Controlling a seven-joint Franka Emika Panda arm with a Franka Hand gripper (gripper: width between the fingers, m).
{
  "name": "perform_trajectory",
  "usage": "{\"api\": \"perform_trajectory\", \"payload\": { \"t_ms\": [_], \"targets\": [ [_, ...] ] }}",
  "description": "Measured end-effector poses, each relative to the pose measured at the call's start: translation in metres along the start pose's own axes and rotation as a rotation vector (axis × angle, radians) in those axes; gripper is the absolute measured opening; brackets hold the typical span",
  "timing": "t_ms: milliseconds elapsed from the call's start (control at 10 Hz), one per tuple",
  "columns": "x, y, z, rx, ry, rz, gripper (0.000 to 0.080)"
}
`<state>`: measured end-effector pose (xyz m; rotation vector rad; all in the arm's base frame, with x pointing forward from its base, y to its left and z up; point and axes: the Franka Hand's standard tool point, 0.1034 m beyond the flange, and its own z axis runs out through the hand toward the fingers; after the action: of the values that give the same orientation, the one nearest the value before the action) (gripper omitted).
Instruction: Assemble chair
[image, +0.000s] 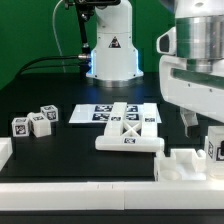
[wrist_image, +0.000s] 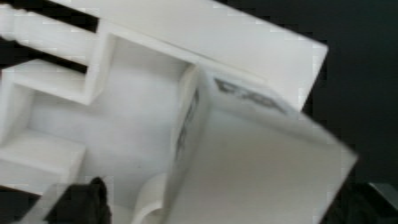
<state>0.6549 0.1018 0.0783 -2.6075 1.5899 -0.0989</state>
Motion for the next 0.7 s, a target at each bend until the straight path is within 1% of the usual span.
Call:
{"api": "perform_trajectory", "payload": {
  "t_ms": [100, 200, 600, 700],
  "targets": [
    [-0.0023, -0.0023, -0.0010, -0.002, -0.004, -0.158, 0.0644],
    [-0.0039, -0.0026, -0.0007, -0.004, -0.001, -0.279, 0.0644],
    [-0.0020, -0.0024, -0.0009, -0.004, 0.002, -0.485, 0.0649],
    [-0.0029, -0.0033, -0.0003, -0.010, 0.018, -0.714, 0.0649]
  ]
}}
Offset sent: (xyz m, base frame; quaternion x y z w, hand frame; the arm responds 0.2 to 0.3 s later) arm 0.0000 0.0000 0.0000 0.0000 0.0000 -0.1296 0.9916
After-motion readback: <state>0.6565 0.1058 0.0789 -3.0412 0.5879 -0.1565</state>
